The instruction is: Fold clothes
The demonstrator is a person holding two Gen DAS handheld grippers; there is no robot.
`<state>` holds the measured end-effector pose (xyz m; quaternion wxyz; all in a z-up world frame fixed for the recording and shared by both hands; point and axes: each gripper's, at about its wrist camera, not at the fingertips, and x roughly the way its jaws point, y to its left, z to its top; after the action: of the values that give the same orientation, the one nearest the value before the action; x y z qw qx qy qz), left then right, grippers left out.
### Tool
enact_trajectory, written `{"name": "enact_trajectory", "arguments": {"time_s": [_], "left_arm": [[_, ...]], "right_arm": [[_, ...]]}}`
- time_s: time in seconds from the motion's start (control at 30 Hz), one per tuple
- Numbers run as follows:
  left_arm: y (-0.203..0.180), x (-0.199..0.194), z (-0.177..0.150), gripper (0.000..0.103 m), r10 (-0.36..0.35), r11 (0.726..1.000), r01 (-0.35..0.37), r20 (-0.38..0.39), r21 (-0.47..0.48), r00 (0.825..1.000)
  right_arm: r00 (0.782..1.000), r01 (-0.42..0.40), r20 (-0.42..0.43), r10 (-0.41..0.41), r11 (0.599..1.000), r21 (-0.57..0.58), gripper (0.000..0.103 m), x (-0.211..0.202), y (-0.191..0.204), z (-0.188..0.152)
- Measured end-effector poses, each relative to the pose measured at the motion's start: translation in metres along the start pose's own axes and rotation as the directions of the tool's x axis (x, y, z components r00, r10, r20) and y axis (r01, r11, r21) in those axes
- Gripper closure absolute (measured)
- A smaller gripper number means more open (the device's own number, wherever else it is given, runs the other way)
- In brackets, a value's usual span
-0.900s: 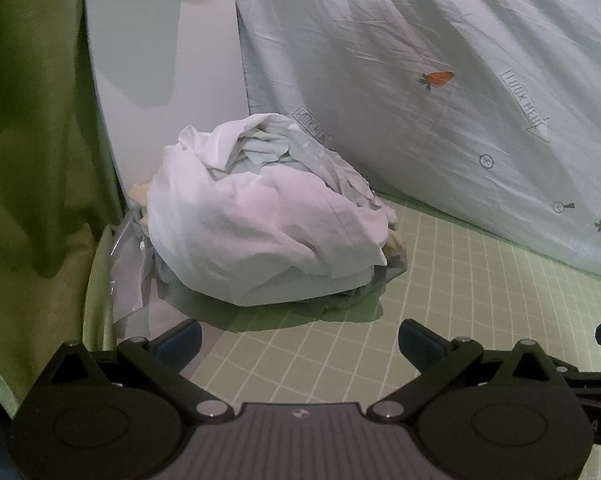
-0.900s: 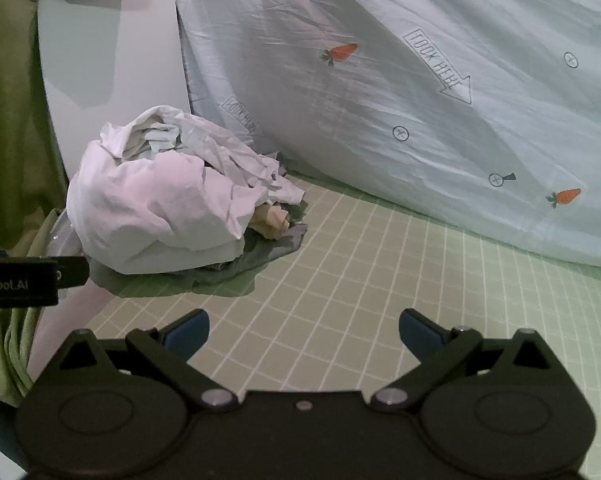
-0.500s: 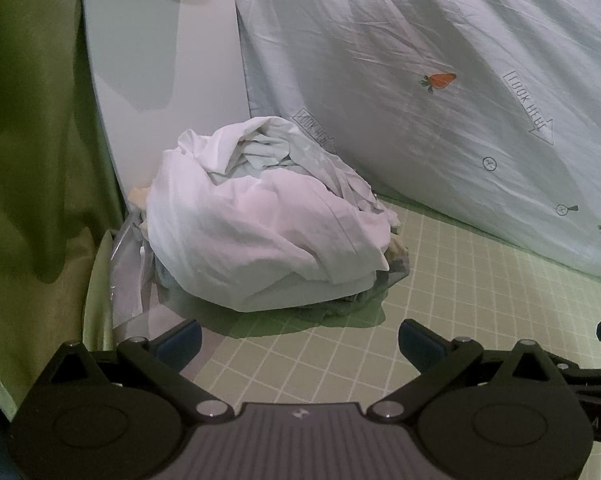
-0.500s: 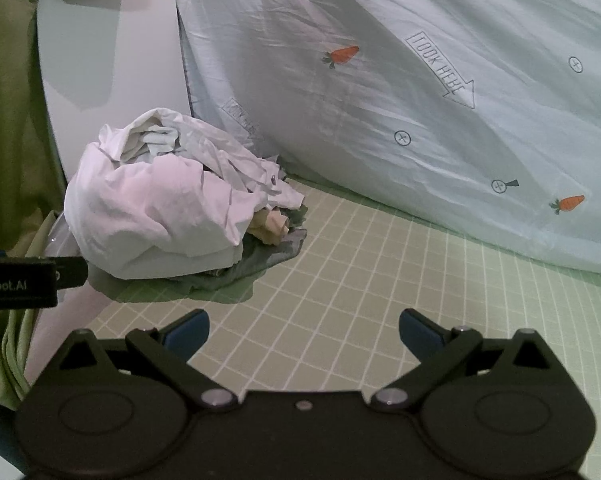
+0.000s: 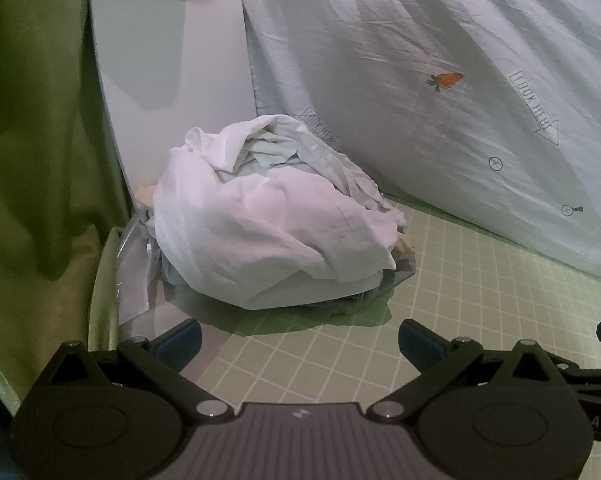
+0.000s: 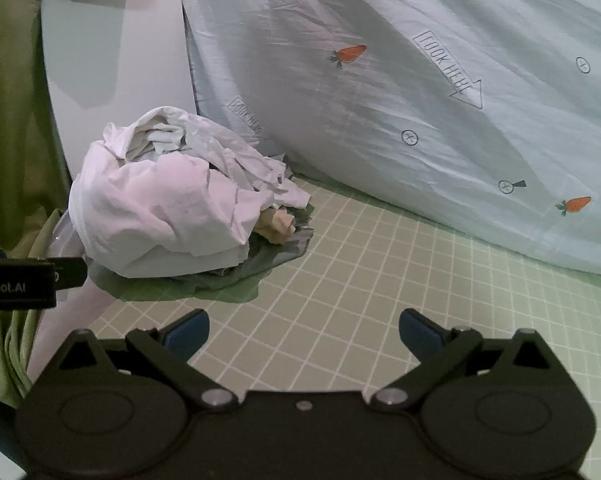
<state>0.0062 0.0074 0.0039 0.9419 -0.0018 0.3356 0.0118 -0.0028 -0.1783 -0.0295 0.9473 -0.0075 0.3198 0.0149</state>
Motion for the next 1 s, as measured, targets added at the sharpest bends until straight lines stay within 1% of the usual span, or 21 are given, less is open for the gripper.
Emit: {"name": "enact_trajectory", "arguments": {"time_s": [0.47,1.0], "left_arm": [[-0.0055,0.0006,-0.0013,0.0,-0.012,1.0,0.012,0.001,0.009,1.0],[-0.0069,0.0052,-0.0018,0.0,-0.003,1.0,0.003,-0.008,0.007,1.0]], "right_arm": [[1.0,0.01,0.001,-0.01,1.0,0.011,0.001,-0.0023,-0.003,-0.0024],[1.0,0.009,-0.007,-0.009,1.0,0.014,0.001,0.0012,0.0002,-0.0035]]}}
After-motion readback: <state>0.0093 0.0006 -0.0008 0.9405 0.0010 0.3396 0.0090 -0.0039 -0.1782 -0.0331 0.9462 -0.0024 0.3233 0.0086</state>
